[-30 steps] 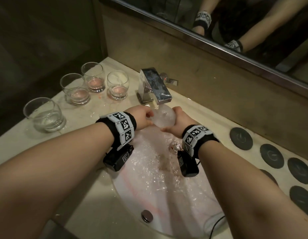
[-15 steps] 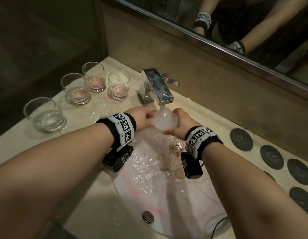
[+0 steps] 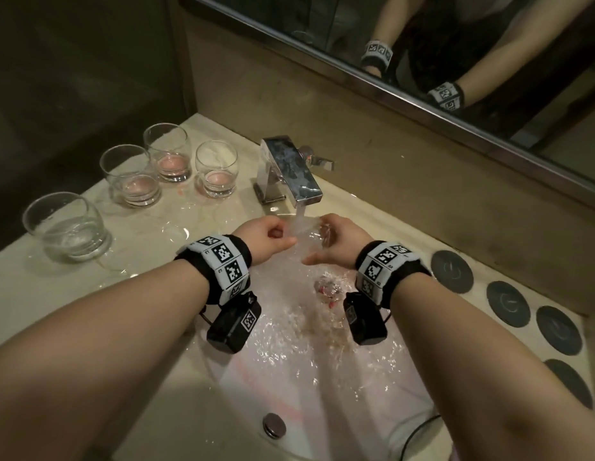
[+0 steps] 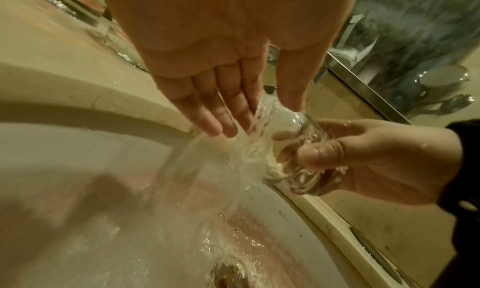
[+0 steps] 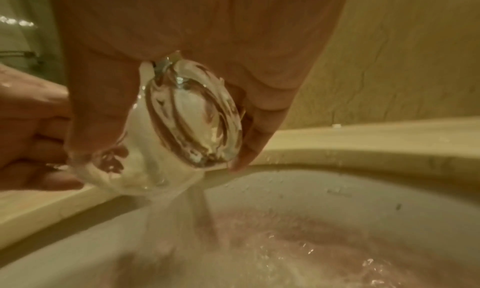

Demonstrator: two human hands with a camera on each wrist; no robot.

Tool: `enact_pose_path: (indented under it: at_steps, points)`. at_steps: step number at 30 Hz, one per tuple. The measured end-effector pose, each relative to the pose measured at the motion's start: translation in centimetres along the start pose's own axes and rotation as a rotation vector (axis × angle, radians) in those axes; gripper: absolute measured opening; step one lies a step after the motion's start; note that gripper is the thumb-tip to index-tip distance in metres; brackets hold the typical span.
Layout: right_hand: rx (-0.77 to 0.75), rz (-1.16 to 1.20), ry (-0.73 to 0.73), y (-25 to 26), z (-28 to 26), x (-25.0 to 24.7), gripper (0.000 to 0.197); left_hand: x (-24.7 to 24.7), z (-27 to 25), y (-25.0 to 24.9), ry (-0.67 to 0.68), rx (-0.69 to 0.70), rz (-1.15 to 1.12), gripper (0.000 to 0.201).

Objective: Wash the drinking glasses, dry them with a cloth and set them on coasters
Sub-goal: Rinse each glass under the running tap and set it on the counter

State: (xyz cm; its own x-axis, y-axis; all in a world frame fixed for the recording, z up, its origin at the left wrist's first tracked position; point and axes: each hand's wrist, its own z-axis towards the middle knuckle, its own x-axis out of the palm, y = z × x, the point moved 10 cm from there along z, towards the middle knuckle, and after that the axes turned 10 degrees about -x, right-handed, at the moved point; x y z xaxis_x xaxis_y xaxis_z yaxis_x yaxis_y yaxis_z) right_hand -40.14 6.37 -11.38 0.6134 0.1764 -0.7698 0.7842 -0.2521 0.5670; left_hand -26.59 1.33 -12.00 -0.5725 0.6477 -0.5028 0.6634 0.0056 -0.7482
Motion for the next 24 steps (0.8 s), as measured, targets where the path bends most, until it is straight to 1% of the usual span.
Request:
enact_pose_path:
  at_steps: [2,5,6,8,10,12,14,16,18,20,22,24]
  points:
    - [0.013,0.196,-0.045,-0.3,0.4,0.9,0.08,-0.2,0.3,0.8,-0.006,-0.02,-0.1,0.03]
    - [0.001,0.507,-0.127,-0.4,0.7,1.8,0.068,0.3,0.6,2.2,0.041,-0.095,-0.33,0.04]
    - [-0.003,0.575,-0.141,-0.5,0.8,1.9,0.064,0.4,0.7,2.5,0.047,-0.114,-0.407,0.038]
    - [0.004,0.666,-0.138,-0.8,1.1,2.3,0.055,0.6,0.8,2.8,0.043,-0.138,-0.525,0.027]
    - [0.001,0.734,-0.113,-1.3,1.5,3.1,0.049,0.9,1.0,3.1,0.053,-0.164,-0.619,0.024]
    - [0.034,0.77,-0.102,-1.9,1.7,3.7,0.046,1.2,1.2,3.4,0.08,-0.199,-0.694,0.025]
    - [0.097,0.742,-0.095,-1.9,1.7,3.9,0.051,1.5,1.2,3.3,0.121,-0.222,-0.73,0.024]
    - [0.167,0.653,-0.069,-1.7,1.5,4.0,0.053,1.8,1.3,2.8,0.178,-0.203,-0.733,0.035]
    - [0.207,0.599,-0.06,-1.7,1.4,4.1,0.059,2.0,1.1,2.2,0.224,-0.162,-0.717,0.041]
    - [0.169,0.666,-0.08,-1.5,1.5,4.3,0.055,2.0,1.1,2.0,0.232,-0.144,-0.716,0.043]
    - [0.095,0.759,-0.072,-1.3,1.8,4.7,0.041,1.7,1.3,2.3,0.207,-0.141,-0.747,0.037]
    - [0.065,0.834,-0.033,-1.4,1.7,5.1,0.045,1.6,1.2,2.3,0.213,-0.13,-0.769,0.032]
